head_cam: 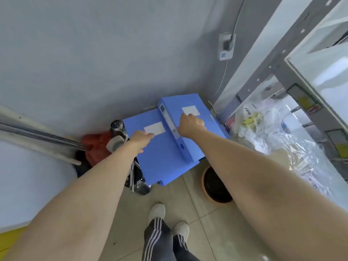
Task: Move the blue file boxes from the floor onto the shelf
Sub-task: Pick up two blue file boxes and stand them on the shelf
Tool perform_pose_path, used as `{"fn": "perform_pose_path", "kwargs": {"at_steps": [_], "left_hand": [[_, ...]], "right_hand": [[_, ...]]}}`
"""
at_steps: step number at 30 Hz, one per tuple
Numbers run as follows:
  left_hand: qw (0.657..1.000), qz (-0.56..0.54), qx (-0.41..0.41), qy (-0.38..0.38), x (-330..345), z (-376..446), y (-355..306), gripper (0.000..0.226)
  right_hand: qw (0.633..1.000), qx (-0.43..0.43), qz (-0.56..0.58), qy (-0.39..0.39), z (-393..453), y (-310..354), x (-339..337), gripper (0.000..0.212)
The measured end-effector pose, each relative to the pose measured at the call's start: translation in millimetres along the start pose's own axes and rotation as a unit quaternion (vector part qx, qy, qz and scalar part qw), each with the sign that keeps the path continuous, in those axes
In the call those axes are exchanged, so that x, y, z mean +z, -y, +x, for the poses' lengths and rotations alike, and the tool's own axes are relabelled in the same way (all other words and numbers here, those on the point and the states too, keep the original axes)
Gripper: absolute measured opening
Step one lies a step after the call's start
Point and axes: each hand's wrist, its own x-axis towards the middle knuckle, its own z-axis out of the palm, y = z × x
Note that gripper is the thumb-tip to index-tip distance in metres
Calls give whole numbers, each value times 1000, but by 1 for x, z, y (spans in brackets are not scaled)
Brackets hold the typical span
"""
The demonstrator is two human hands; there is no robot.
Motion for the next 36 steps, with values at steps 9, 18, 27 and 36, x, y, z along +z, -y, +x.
{"fn": "perform_pose_path", "kwargs": {"at_steps": [9,18,27,36], "left_hand": [[972,69,50,-221,0,76,57,56],[989,-80,6,-122,11,113,97,58],[977,-185,17,-100,27,125,109,53],[972,-215,57,-80,22,94,72,67]], "right_hand": [[992,93,-78,-31,59,24,72,109],[977,82,-131,-149,81,21,128,128],[970,82,-134,-188,83,16,131,105],[976,81,-54,-196,55,8,105,111]]}}
